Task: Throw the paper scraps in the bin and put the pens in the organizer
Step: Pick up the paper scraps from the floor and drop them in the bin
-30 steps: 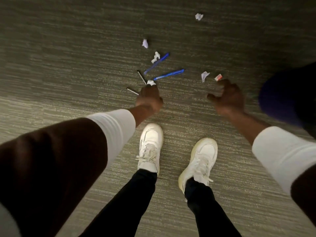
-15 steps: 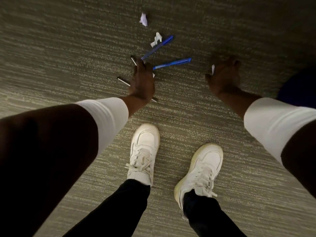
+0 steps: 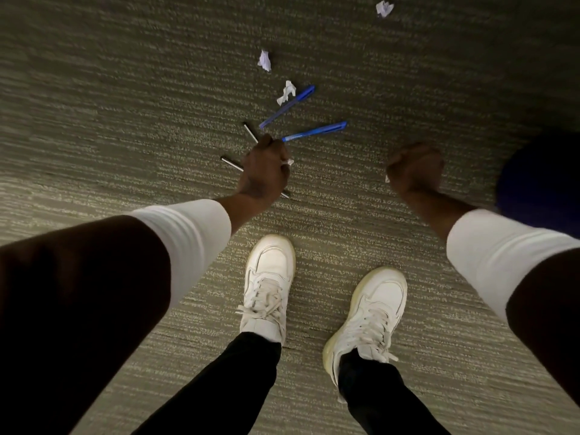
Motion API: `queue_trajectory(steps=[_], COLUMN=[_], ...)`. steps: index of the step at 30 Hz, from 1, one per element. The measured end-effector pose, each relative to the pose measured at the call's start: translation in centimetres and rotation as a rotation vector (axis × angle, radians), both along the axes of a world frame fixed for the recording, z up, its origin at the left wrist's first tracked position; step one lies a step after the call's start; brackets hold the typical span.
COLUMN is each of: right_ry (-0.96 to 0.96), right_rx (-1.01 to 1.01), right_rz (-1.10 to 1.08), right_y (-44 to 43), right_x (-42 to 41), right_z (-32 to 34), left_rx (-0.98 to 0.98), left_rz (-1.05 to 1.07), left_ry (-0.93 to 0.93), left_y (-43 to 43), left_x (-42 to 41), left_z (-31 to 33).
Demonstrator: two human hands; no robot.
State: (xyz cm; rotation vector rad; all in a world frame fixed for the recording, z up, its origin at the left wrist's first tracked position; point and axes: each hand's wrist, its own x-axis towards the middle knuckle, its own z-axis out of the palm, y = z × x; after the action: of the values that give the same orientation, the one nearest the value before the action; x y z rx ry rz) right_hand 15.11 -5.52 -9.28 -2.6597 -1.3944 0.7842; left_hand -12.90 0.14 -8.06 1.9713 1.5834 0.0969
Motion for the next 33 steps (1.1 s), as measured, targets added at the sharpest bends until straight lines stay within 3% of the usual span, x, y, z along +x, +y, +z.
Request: queue_trajectory(steps=[5,11,18,24,29,33], right_ry=[0.165,0.261,0.221,0.143,0.034,-0.029], right_rx=[0.106,0.218,0.423,0.553,0.551,0.432], right_rz=[-0.028,-0.224,-0.411,-0.695,-0.768,-0.786], right_y=[-3.4,-6.7,-10.8,-13.5,-14.9,-16.1], right_x=[-0.8,-1.9,2.5,9.0,14.3,17.9], right_z=[4.3,12.9,24.1,30.1,30.9,29.9], left_rx=[-0.059,-0.088,-0.119,-0.204,-0.203,-0.216], left_rz=[-0.026,0.001,0.115,0.041,-0.065,-0.176], left_ry=[0.021,-0.067,-0.291,-0.459,-0.424,-0.354], left_y=[-1.2,-2.4,-5.2,-8.3,-9.7,-10.3], left_x=[2.2,6.5,17.3,27.4,34.4,37.7], left_z=[3.7,9.8,19.9,26.3,28.0,27.8])
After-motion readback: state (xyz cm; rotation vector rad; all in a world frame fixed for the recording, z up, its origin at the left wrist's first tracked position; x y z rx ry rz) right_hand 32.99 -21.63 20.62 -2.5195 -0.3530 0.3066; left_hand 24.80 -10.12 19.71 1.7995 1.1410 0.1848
